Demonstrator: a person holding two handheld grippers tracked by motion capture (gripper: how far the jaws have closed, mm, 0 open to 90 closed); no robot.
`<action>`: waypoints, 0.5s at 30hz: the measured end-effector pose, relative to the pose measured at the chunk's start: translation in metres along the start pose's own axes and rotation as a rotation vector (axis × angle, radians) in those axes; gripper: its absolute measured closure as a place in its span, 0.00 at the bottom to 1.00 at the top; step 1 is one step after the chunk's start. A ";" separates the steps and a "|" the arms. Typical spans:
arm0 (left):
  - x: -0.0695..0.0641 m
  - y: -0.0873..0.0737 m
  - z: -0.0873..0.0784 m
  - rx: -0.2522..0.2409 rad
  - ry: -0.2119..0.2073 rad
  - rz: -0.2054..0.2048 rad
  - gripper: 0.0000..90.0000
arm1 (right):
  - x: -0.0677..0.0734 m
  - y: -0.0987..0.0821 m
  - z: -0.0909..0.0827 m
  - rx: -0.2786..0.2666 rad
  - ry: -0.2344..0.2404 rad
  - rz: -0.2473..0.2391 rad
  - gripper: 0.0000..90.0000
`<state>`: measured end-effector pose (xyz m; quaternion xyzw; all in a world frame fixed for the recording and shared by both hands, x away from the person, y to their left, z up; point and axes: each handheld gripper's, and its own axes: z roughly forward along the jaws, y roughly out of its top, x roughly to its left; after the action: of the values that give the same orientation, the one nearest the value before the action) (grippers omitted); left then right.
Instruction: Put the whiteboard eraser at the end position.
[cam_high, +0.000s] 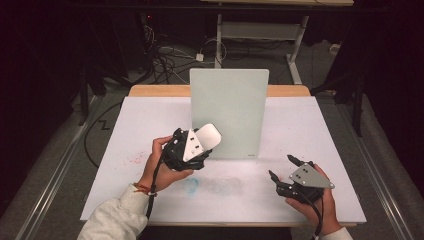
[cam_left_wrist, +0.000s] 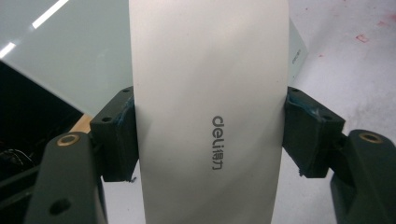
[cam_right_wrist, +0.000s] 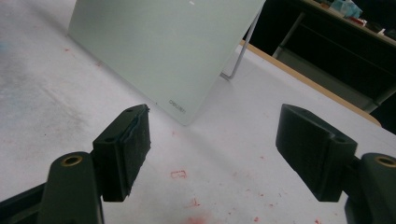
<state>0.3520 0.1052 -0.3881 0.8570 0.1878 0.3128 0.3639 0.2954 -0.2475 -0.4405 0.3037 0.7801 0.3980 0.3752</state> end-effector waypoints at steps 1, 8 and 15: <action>0.003 -0.003 -0.001 -0.001 -0.022 -0.002 0.32 | 0.000 0.000 0.000 0.000 0.000 0.000 0.30; -0.001 -0.010 0.001 0.043 -0.062 0.029 0.32 | 0.000 0.000 0.001 0.000 0.003 -0.004 0.30; -0.012 -0.008 0.004 0.073 -0.207 0.075 0.32 | -0.002 0.000 0.000 -0.002 -0.002 -0.002 0.30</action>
<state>0.3451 0.1014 -0.4009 0.9037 0.1283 0.2290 0.3382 0.2964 -0.2490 -0.4396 0.3028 0.7798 0.3981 0.3766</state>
